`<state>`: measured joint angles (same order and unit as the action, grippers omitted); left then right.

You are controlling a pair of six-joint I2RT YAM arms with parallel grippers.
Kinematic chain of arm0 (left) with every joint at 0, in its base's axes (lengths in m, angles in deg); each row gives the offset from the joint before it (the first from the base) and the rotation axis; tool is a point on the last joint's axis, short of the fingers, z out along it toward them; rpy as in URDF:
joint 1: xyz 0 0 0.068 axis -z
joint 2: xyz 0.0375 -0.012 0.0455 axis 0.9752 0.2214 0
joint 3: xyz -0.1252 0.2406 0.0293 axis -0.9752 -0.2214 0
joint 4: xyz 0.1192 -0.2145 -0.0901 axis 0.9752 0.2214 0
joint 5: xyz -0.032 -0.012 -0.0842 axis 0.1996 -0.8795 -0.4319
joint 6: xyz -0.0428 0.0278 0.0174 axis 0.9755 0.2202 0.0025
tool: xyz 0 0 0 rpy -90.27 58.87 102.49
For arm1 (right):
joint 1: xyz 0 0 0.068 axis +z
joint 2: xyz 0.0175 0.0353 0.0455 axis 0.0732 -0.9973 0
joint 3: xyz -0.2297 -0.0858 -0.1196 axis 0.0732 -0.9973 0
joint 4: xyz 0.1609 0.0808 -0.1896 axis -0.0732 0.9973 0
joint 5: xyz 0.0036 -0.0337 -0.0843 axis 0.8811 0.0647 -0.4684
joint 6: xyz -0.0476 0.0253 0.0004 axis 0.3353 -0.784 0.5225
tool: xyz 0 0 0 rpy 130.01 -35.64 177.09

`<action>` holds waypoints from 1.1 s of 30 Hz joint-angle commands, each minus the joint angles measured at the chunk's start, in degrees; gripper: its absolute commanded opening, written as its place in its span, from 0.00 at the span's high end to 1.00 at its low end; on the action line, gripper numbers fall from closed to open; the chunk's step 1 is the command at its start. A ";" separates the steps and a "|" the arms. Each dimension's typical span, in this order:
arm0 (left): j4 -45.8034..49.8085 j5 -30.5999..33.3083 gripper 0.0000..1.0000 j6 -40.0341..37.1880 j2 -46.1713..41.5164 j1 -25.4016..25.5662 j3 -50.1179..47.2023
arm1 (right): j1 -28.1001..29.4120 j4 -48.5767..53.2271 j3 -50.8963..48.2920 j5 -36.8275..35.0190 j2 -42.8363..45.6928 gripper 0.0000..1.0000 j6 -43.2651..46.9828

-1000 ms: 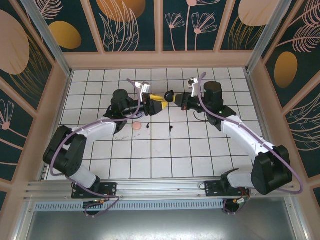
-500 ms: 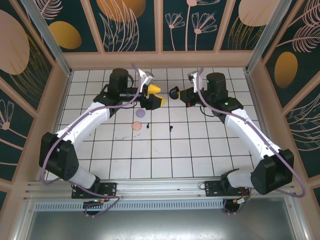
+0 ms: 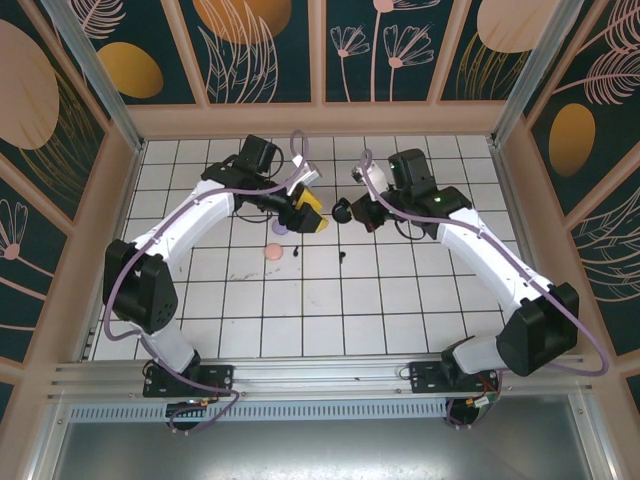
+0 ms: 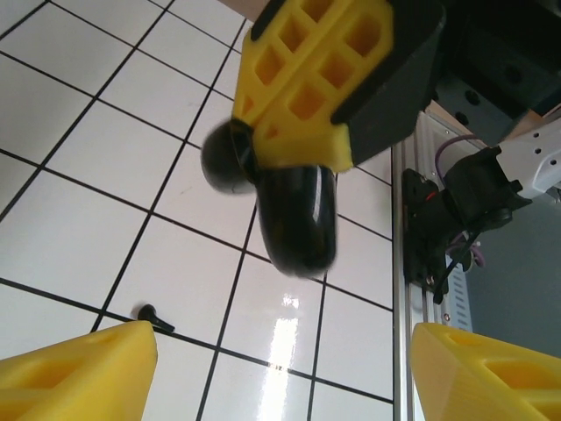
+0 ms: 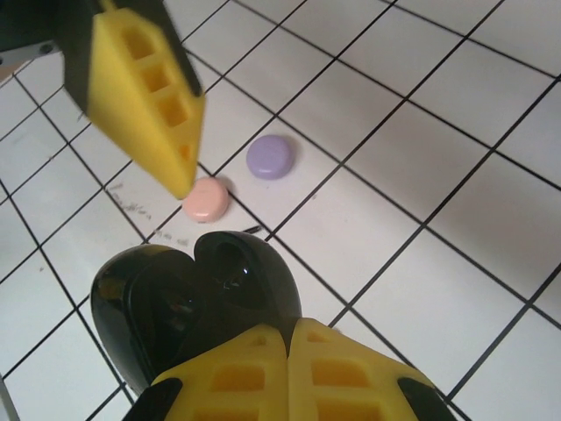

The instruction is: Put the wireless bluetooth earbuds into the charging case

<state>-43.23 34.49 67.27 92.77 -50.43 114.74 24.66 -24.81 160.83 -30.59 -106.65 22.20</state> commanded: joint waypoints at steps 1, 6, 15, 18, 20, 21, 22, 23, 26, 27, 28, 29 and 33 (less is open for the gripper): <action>3.42 -2.38 0.24 -3.16 1.76 -0.07 2.00 | 1.83 1.66 2.34 -1.74 -0.70 1.00 1.83; 2.83 -3.87 0.25 -3.06 2.66 -0.06 2.62 | 4.58 1.33 3.27 -2.91 -1.96 1.00 1.32; 2.06 -5.20 0.32 -2.94 3.00 -0.07 2.38 | 6.23 0.50 4.04 -3.73 -3.28 1.00 0.71; 2.15 -5.47 0.35 -3.11 3.04 -0.07 2.03 | 6.33 0.27 4.18 -3.66 -3.23 1.00 0.60; 2.15 -5.47 0.37 -3.18 3.10 -0.06 1.75 | 6.30 0.13 4.21 -3.67 -3.17 1.00 0.52; 2.14 -5.47 0.37 -3.20 3.16 -0.06 1.66 | 6.34 -0.04 4.15 -3.72 -3.10 1.00 0.49; 2.14 -5.54 0.38 -3.27 3.10 0.00 1.54 | 6.37 -0.20 4.20 -3.73 -3.08 1.00 0.43; 2.14 -5.62 0.40 -3.31 3.12 -0.04 1.40 | 6.35 -0.22 4.19 -3.73 -3.08 1.00 0.43; 2.23 -5.97 0.42 -3.43 3.25 -0.07 1.14 | 6.33 -0.31 4.27 -3.72 -3.04 1.00 0.34; 2.36 -6.08 0.43 -3.46 3.32 -0.07 1.09 | 6.32 -0.39 4.35 -3.81 -3.08 1.00 0.34; 2.39 -6.17 0.43 -3.61 3.41 -0.02 1.07 | 6.34 -0.35 4.31 -3.82 -3.09 1.00 0.34; 2.43 -6.17 0.43 -3.63 3.36 -0.07 0.97 | 6.35 -0.44 4.28 -3.91 -3.15 1.00 0.33; 2.80 -6.17 0.42 -3.82 3.57 -0.07 0.95 | 6.38 -0.62 4.34 -4.17 -3.29 1.00 0.24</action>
<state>-41.66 30.23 65.31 95.48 -50.43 115.66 30.67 -24.50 162.49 -34.28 -109.78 22.79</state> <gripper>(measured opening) 0.574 0.051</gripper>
